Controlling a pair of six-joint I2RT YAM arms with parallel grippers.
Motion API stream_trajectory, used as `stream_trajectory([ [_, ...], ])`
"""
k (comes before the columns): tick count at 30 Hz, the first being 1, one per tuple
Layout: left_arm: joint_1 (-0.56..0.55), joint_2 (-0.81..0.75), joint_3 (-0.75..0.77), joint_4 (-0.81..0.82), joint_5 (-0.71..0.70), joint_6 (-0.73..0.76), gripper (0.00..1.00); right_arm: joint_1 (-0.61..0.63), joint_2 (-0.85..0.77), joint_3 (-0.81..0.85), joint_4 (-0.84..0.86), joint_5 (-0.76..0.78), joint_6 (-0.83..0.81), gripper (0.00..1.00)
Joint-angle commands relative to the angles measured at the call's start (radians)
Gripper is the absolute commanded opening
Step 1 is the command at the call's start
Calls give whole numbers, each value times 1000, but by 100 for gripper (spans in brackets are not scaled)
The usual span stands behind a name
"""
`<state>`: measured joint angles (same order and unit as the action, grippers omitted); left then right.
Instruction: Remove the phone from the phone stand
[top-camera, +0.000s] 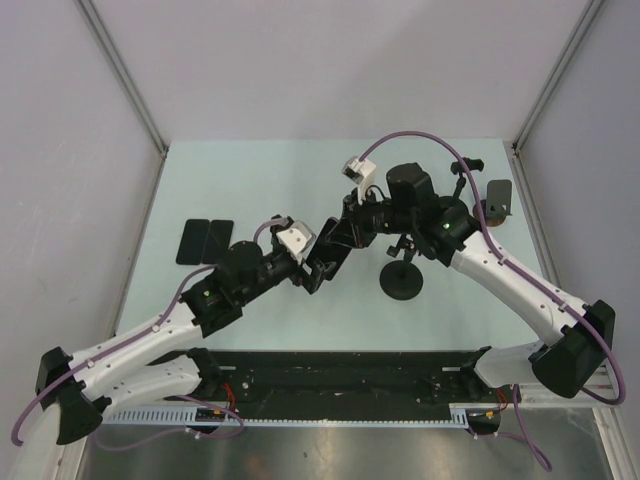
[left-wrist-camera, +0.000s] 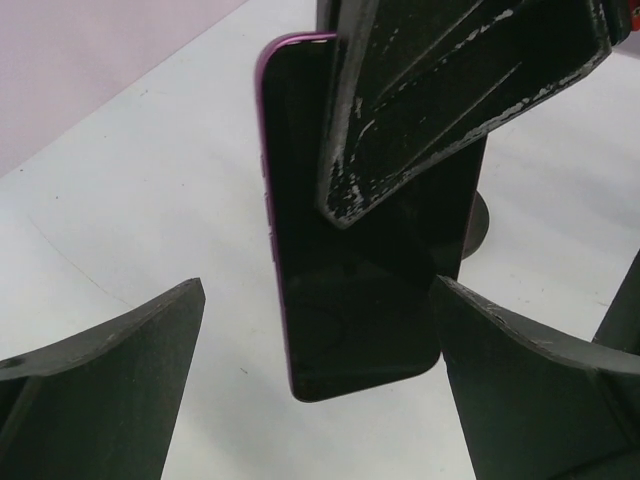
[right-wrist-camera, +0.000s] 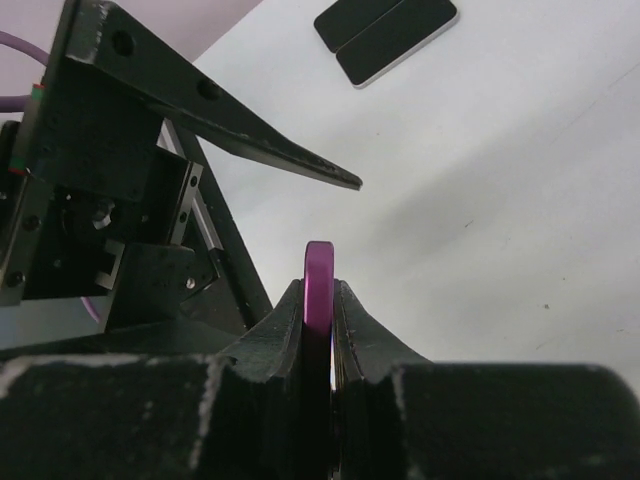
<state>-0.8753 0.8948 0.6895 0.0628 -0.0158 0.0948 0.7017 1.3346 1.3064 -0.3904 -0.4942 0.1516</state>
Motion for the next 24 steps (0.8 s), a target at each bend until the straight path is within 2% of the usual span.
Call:
stream_trajectory([
  [1, -37, 26, 48, 57, -82, 57, 100, 19, -28, 10, 88, -7, 46, 0],
  [7, -65, 49, 59, 78, -110, 25, 100, 22, -14, 10, 101, -14, 65, 0],
  [15, -77, 33, 59, 95, -35, 3, 100, 15, 5, 10, 107, -4, 81, 0],
  [24, -90, 95, 96, 98, -79, -59, 100, 12, 20, 10, 120, 0, 117, 0],
])
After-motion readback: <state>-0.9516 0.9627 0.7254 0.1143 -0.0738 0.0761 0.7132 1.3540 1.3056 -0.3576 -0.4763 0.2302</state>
